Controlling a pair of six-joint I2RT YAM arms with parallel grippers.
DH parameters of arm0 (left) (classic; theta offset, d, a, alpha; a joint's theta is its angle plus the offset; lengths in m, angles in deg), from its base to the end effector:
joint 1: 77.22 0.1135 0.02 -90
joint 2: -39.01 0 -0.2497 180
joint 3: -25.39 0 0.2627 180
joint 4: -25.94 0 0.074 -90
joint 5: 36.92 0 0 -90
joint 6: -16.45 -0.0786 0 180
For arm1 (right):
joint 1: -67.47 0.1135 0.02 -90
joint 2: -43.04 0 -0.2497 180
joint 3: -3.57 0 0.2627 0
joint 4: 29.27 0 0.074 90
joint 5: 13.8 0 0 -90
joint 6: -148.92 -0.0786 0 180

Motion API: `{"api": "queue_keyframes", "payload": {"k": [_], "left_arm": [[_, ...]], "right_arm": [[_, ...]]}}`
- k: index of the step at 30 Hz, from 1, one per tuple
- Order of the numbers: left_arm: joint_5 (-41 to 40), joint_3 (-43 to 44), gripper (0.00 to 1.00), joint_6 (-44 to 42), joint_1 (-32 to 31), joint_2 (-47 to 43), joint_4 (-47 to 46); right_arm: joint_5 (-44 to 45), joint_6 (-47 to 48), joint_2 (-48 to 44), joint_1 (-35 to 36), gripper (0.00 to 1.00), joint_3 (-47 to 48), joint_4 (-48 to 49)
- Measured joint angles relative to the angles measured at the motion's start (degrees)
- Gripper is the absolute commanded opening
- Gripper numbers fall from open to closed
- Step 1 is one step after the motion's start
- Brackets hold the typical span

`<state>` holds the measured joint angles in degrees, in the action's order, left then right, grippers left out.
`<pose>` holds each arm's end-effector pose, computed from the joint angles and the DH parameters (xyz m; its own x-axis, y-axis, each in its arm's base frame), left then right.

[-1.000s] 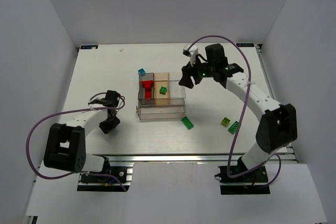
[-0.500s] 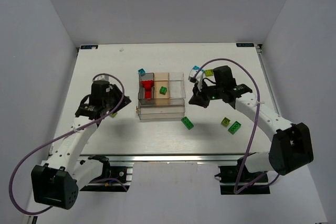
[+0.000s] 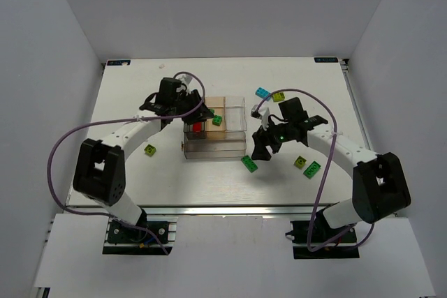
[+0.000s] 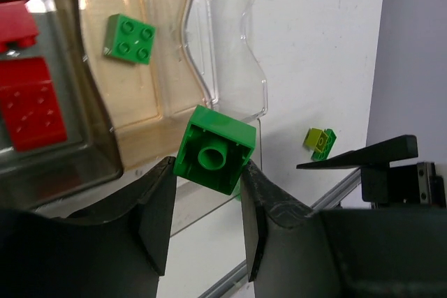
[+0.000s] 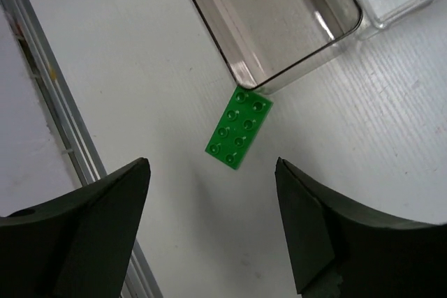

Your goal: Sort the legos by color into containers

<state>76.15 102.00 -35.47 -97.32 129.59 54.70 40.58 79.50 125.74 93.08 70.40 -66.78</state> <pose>0.3509 -0.1612 0.2005 -0.8633 -0.2883 -0.4142 0.0686 0.7460 -0.6623 0.2717 0.1810 0.1787 -0.4439 -0.5297 -0.7228 -0.8766 0.4237 0.2279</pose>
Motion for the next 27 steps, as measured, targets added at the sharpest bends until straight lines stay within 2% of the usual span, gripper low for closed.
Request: {"api": "queue_keyframes", "payload": {"k": [1,2,5,8,15,23,27], "left_arm": [[-0.04,1.38,0.19,-0.22,-0.59,1.44,-0.24],[-0.09,2.34,0.27,-0.42,-1.01,2.58,-0.42],[-0.52,3.93,0.48,-0.83,-2.16,5.07,-0.09],[-1.22,4.11,0.57,-1.2,-2.84,6.21,0.83],[-2.36,5.35,0.69,-1.7,-3.34,7.58,2.45],[-4.48,6.51,0.7,-2.1,-3.32,6.67,4.07],[-6.97,5.25,0.71,-1.84,-2.8,1.88,5.01]], "right_arm": [[0.15,-0.2,-0.44,0.02,0.86,-0.57,0.11],[0.42,-0.5,-1.05,0.02,0.89,-1.36,0.26],[1.73,-1.27,-3.19,0.02,0.89,-4.37,0.94],[3.56,-2.97,-4.46,0.26,0.89,-7.06,3.21],[10.54,-8.17,-4.42,3.74,0.89,-11.43,10.82],[18.53,-11.28,-1.92,10.6,0.89,-12.79,18.45],[25.22,-13.18,-0.57,14.25,0.87,-14.47,22.82]]}}
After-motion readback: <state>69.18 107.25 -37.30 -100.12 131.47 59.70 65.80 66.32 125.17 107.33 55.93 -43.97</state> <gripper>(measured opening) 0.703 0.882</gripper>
